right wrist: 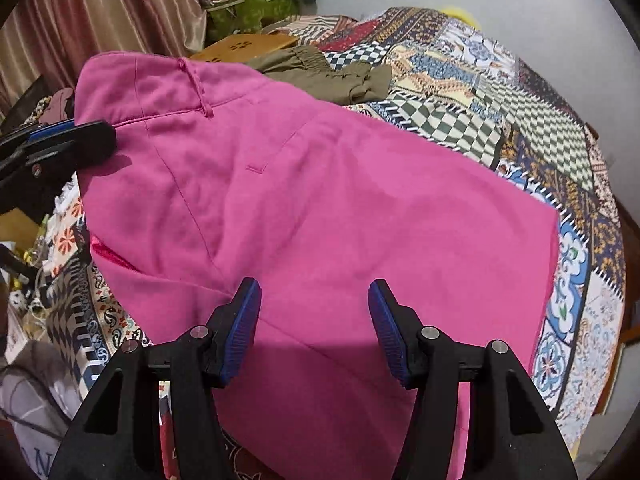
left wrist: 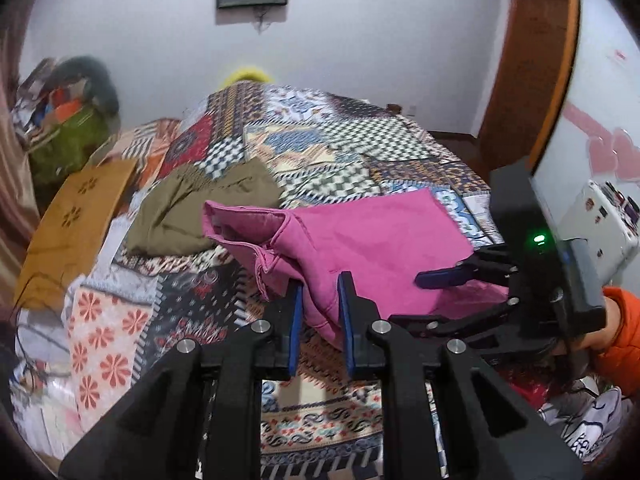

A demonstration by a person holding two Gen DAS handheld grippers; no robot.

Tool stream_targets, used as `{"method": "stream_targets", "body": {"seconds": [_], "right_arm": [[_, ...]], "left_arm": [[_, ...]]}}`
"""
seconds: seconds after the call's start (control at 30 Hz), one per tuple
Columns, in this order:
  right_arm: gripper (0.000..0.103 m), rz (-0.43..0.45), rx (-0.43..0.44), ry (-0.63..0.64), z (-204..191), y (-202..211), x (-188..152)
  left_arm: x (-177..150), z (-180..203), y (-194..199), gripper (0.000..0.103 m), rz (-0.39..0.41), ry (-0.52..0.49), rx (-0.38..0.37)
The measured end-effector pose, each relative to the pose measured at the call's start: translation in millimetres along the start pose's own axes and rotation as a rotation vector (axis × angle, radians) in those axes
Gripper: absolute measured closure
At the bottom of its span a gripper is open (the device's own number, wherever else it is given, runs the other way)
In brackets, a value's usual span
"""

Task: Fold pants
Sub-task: 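Lift the trousers with the left gripper and fold them over onto themselves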

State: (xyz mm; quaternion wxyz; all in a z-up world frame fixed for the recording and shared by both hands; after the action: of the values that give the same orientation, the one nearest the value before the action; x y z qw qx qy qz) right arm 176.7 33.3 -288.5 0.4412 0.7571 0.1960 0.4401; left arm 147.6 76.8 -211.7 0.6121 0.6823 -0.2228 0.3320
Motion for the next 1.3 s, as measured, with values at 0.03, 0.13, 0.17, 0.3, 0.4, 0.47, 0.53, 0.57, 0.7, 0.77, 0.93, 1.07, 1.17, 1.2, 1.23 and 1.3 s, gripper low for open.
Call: {"method": "stream_targets", "body": {"seconds": [0.03,0.13,0.17,0.3,0.4,0.47,0.53,0.57,0.7,0.77,0.93,1.07,1.17,1.2,1.23,1.3], "right_arm": [[0.05,0.0,0.005,-0.002,-0.3,0.2,-0.3],[0.05,0.012,0.015,-0.009,-0.9,-0.1,-1.8],[0.05,0.016,0.016,-0.012,-1.5,-0.2,-0.2],[0.05,0.026,0.023,-0.012,-2.2,0.3,0.6],[0.05,0.037,0.053,-0.044,0.7,5.6,-0.1],[0.05,0.058,0.065,-0.072,5.5,14.3,-2.0],[0.05,0.087,0.054,-0.092,14.1,28.5,-6.8],[0.05,0.098,0.047,-0.104,19.5,35.7,-10.5],[0.05,0.133,-0.025,-0.174,53.0,63.7,-36.6],[0.05,0.134,-0.056,-0.212,68.1,72.3,-52.0],[0.05,0.141,-0.079,-0.285,88.5,78.2,-84.0],[0.05,0.155,-0.063,-0.292,87.8,76.0,-92.9],[0.05,0.162,-0.057,-0.293,87.7,76.8,-91.9],[0.05,0.164,-0.053,-0.295,87.8,76.6,-92.3],[0.05,0.168,-0.049,-0.298,87.5,76.4,-92.5],[0.05,0.172,-0.038,-0.305,88.3,76.8,-92.9]], "left_arm": [[3.2,3.6,1.6,0.086,0.007,-0.007,-0.01],[12.0,17.4,5.3,0.086,0.023,-0.047,-0.028],[14.7,22.5,6.6,0.086,0.026,-0.054,-0.043],[21.7,39.1,10.2,0.087,0.034,-0.088,-0.072],[23.7,46.8,11.5,0.087,0.038,-0.117,-0.067],[23.2,49.6,11.4,0.087,0.036,-0.132,-0.058],[23.5,51.9,11.2,0.087,0.034,-0.143,-0.053],[24.5,52.9,11.3,0.088,0.033,-0.147,-0.053],[27.8,61.3,11.5,0.087,0.028,-0.172,-0.057],[29.1,67.5,11.1,0.088,0.028,-0.189,-0.059],[29.5,88.9,10.0,0.088,0.026,-0.234,-0.078],[28.9,106.0,7.2,0.088,0.007,-0.255,-0.109],[28.4,117.0,5.1,0.089,-0.011,-0.259,-0.137],[27.7,120.7,4.2,0.089,-0.017,-0.262,-0.144],[27.1,123.0,4.0,0.089,-0.021,-0.264,-0.149],[26.2,129.2,1.9,0.089,-0.028,-0.27,-0.164]]}}
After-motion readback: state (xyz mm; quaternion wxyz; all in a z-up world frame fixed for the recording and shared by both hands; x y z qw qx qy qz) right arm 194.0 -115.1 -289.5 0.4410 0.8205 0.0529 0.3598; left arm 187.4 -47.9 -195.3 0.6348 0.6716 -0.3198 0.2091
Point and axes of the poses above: each gripper's, at about its wrist camera, not at the fingertips, and y roughly against the way its jaws point, z to its right, x to its top, the point moved 10 cm from there along -y, roughly the way its jaws point, and after that the axes turned 9 degrees about x, right-handed, at the moved point
